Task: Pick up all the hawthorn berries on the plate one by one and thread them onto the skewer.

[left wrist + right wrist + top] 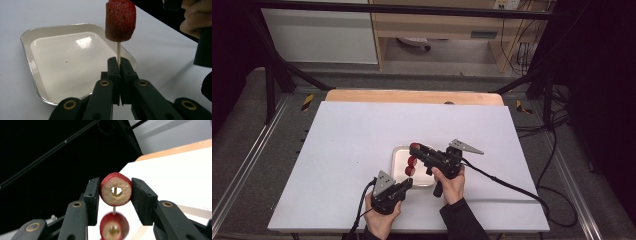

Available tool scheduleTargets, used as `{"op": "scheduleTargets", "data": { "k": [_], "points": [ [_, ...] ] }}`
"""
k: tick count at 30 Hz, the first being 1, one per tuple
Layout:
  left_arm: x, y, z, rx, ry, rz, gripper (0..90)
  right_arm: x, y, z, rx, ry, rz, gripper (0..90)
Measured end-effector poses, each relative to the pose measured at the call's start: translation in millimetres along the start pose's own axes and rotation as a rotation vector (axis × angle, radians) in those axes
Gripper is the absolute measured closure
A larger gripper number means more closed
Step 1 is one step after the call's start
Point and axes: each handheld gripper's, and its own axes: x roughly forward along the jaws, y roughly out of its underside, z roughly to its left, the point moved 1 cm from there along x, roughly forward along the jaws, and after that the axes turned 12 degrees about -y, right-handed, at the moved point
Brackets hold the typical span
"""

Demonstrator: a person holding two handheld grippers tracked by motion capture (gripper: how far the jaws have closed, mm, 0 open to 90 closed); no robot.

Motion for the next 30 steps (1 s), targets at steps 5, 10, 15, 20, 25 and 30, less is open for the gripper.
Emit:
{"op": "scheduleTargets", "data": {
  "k": [5, 10, 15, 20, 25, 30],
  "points": [
    [2.3, 1.4, 1.0, 0.012, -0.003, 0.017, 88.4, 0.6, 4.8, 0.5, -0.009, 0.002, 0.012, 60.2],
    [2.9, 2.4, 1.7, 0.018, -0.002, 0.009, 88.4, -1.8, 0.5, 0.9, -0.023, -0.005, 0.056, 59.8],
    [1.3, 1.8, 5.9, 0.014, -0.015, 0.009, 88.4, -7.1, -7.5, 1.6, -0.099, 0.057, 0.090, 37.5],
    [-0.3, 2.2, 10.1, 0.022, -0.029, 0.010, 88.4, -13.9, -12.4, 0.1, -0.151, 0.121, 0.171, 17.9],
    [-3.2, 1.1, 14.4, 0.043, -0.037, 0.007, 88.4, -23.5, -15.3, -4.7, -0.197, 0.163, 0.302, 8.6],
    [-6.1, -0.5, 17.8, 0.061, -0.039, 0.003, 88.3, -37.6, -13.6, -12.3, -0.244, 0.200, 0.403, 5.2]
  ]
}}
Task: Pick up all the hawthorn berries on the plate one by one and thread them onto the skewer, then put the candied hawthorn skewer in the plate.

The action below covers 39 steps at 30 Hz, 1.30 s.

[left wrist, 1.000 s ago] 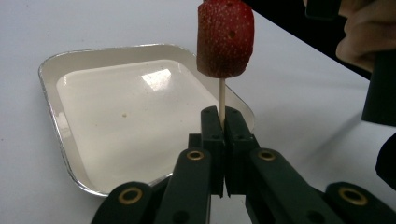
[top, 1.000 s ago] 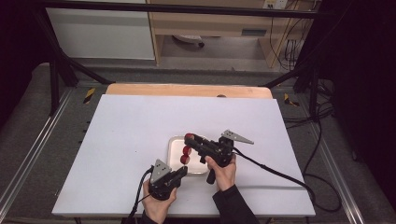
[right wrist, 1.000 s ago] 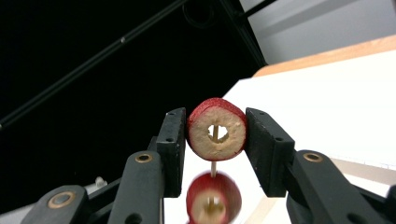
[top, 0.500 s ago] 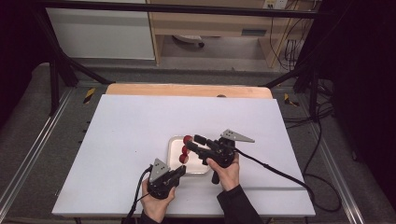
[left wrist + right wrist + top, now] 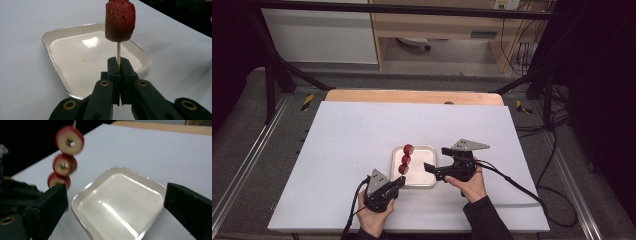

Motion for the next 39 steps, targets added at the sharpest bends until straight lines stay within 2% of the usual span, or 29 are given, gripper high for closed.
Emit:
{"op": "scheduleTargets", "data": {
  "k": [2, 7, 10, 12, 16, 24, 30, 35, 39],
  "points": [
    [-1.6, -1.3, 1.7, 0.011, -0.006, -0.002, 88.3, -3.9, 4.6, -3.7, -0.014, 0.018, 0.048, 4.4],
    [-3.8, -4.5, 5.6, 0.026, -0.010, 0.001, 88.3, -13.0, 16.9, -12.1, -0.039, 0.048, 0.123, 2.1],
    [-3.7, -5.3, 6.6, 0.031, -0.007, 0.005, 88.3, -18.6, 24.4, -16.4, -0.045, 0.064, 0.144, 1.6],
    [-3.0, -5.7, 6.8, 0.038, -0.004, 0.012, 88.3, -22.5, 29.5, -19.3, -0.030, 0.068, 0.163, 1.6],
    [-2.1, -8.0, 7.3, 0.054, 0.006, 0.017, 88.3, -31.8, 39.8, -26.7, -0.042, 0.098, 0.199, 1.1],
    [-2.1, -14.5, 8.3, 0.071, 0.002, 0.031, 88.3, -52.3, 58.8, -38.4, -0.063, 0.085, 0.188, 1.3],
    [0.3, -24.2, 10.1, 0.088, 0.002, 0.046, 88.3, -61.8, 68.4, -45.5, -0.052, 0.097, 0.192, 1.3],
    [6.3, -31.8, 10.3, 0.105, -0.003, 0.066, 88.2, -69.6, 73.1, -47.2, -0.039, 0.106, 0.184, 1.4],
    [13.5, -38.1, 10.2, 0.119, -0.006, 0.084, 88.2, -75.0, 76.1, -48.6, -0.046, 0.108, 0.176, 1.5]
  ]
}}
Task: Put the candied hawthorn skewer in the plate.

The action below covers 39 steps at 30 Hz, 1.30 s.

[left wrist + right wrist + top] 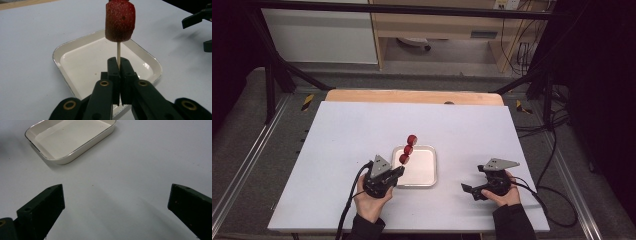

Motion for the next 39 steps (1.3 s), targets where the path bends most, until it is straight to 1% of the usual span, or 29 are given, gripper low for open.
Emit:
{"op": "scheduleTargets", "data": {
  "k": [5, 8, 10, 14, 19, 22, 28, 31, 34, 39],
  "points": [
    [9.8, -5.1, -1.4, 0.019, -0.005, 0.037, 88.3, -3.3, 4.7, -0.5, 0.010, 0.000, 0.001, 1.5],
    [17.3, -6.5, -2.9, 0.040, -0.010, 0.078, 88.3, -4.2, 5.3, -1.0, 0.005, 0.000, 0.003, 1.5],
    [22.6, -5.9, -4.3, 0.042, -0.014, 0.103, 88.3, -4.6, 5.5, -0.9, 0.007, -0.002, -0.003, 1.6],
    [31.5, -1.8, -4.7, 0.058, -0.037, 0.169, 88.3, -4.7, 5.8, -1.0, 0.002, -0.005, 0.000, 1.6],
    [37.4, 2.4, -4.2, 0.072, -0.058, 0.221, 88.3, -3.9, 6.1, -1.0, 0.002, -0.006, 0.006, 1.6],
    [40.1, 3.4, -3.9, 0.082, -0.060, 0.254, 88.2, -3.3, 6.3, -0.9, 0.005, -0.008, 0.006, 1.7],
    [44.9, 5.7, -4.2, 0.080, -0.066, 0.313, 88.2, -2.7, 6.6, -0.8, 0.008, -0.005, 0.013, 1.7],
    [45.7, 5.1, -4.2, 0.078, -0.072, 0.327, 88.1, -2.5, 6.6, -1.0, 0.007, -0.006, 0.013, 1.7],
    [46.0, 3.9, -5.7, 0.092, -0.080, 0.335, 88.0, -1.3, 6.9, -1.3, 0.006, -0.005, 0.014, 1.7],
    [46.2, 4.0, -5.4, 0.091, -0.075, 0.332, 86.1, -1.2, 6.8, -1.2, 0.008, -0.005, 0.015, 1.7]
  ]
}}
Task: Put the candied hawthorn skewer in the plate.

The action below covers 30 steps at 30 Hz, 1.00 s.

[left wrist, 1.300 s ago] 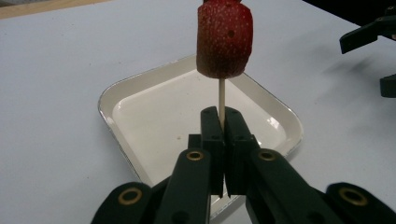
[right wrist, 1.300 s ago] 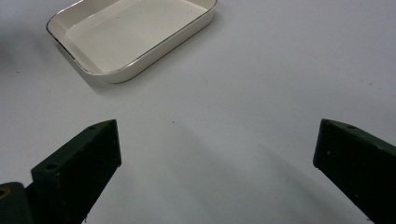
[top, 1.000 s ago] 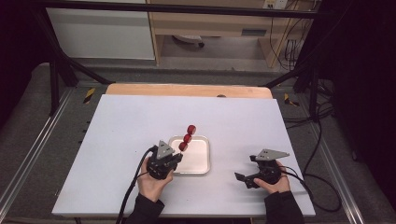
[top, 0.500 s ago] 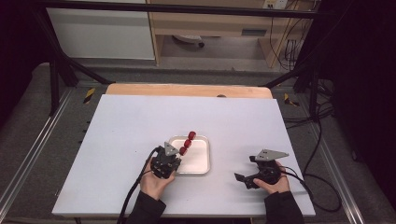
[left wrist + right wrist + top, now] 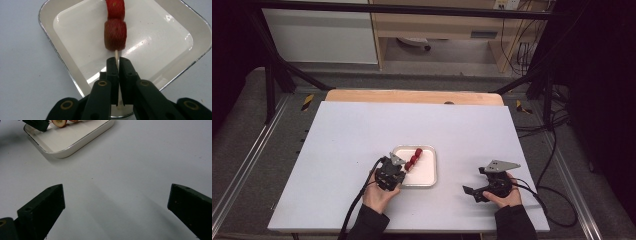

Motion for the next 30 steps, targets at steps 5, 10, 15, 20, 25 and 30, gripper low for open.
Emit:
{"op": "scheduleTargets", "data": {
  "k": [5, 10, 15, 20, 25, 30],
  "points": [
    [-2.2, 0.5, 1.1, 0.002, 0.011, -0.019, 76.4, -0.3, -0.1, 0.5, 0.002, -0.002, -0.002, 1.7],
    [-15.1, 3.1, 10.2, 0.021, 0.029, -0.098, 57.4, -1.4, -0.4, 0.4, 0.004, 0.000, -0.003, 1.7],
    [-29.5, 12.3, 26.0, 0.039, 0.075, -0.147, 36.8, -2.0, -0.6, 0.2, 0.000, 0.003, -0.011, 1.6],
    [-41.8, 26.4, 44.0, 0.030, 0.102, -0.194, 24.8, -2.3, -0.7, 0.4, 0.001, 0.004, -0.013, 1.6],
    [-50.2, 43.9, 60.1, 0.000, 0.121, -0.228, 17.3, -3.2, -0.7, 0.8, 0.000, 0.002, -0.017, 1.5],
    [-52.1, 62.6, 70.9, -0.033, 0.094, -0.250, 10.2, -3.0, -0.1, 2.1, 0.010, 0.000, -0.015, 1.3]
  ]
}}
